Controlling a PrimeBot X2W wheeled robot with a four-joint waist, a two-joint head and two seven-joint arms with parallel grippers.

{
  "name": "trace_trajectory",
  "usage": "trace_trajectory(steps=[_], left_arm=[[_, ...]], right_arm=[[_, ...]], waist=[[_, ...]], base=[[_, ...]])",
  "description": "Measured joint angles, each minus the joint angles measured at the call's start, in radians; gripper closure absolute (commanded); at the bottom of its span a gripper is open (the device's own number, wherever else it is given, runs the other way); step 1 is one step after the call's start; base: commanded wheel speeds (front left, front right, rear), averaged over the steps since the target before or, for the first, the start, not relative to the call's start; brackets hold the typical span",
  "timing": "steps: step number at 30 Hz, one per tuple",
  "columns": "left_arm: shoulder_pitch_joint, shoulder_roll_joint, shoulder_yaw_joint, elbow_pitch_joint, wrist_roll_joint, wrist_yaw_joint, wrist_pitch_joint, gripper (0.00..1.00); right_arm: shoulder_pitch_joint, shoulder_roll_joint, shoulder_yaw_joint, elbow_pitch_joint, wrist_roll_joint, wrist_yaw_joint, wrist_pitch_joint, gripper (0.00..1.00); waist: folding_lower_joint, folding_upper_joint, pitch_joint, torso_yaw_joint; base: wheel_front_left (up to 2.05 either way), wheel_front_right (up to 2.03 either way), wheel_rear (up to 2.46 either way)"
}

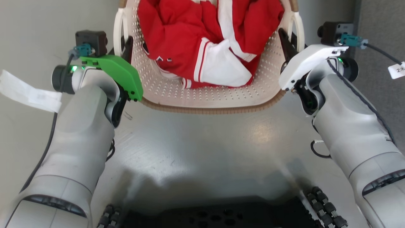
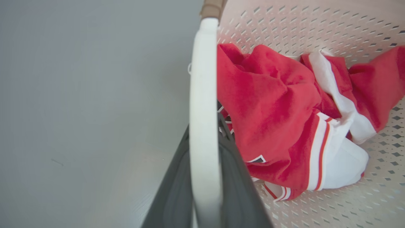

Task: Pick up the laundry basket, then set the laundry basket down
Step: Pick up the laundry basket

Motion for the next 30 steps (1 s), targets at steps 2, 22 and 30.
trace_trajectory(steps=[2, 22, 30], left_arm=[[0.008, 0.0, -0.011, 0.006, -0.01, 0.0, 0.001, 1.0], [0.13, 0.001, -0.099, 0.033, -0.135, 0.0, 0.055, 1.0], [0.193, 0.001, -0.127, 0.039, -0.186, 0.0, 0.072, 1.0]], right_arm=[[0.004, 0.0, 0.015, 0.009, 0.0, 0.0, -0.002, 1.0], [0.084, 0.005, 0.113, 0.078, 0.061, 0.0, 0.053, 1.0], [0.125, 0.007, 0.155, 0.092, 0.096, 0.0, 0.094, 1.0]], waist=[[0.0, 0.0, -0.018, -0.001], [0.0, 0.0, -0.241, -0.005], [-0.0001, 0.0, -0.356, -0.006]], base=[[0.0, 0.0, 0.0], [0.0, 0.0, 0.0], [0.0, 0.0, 0.0]])
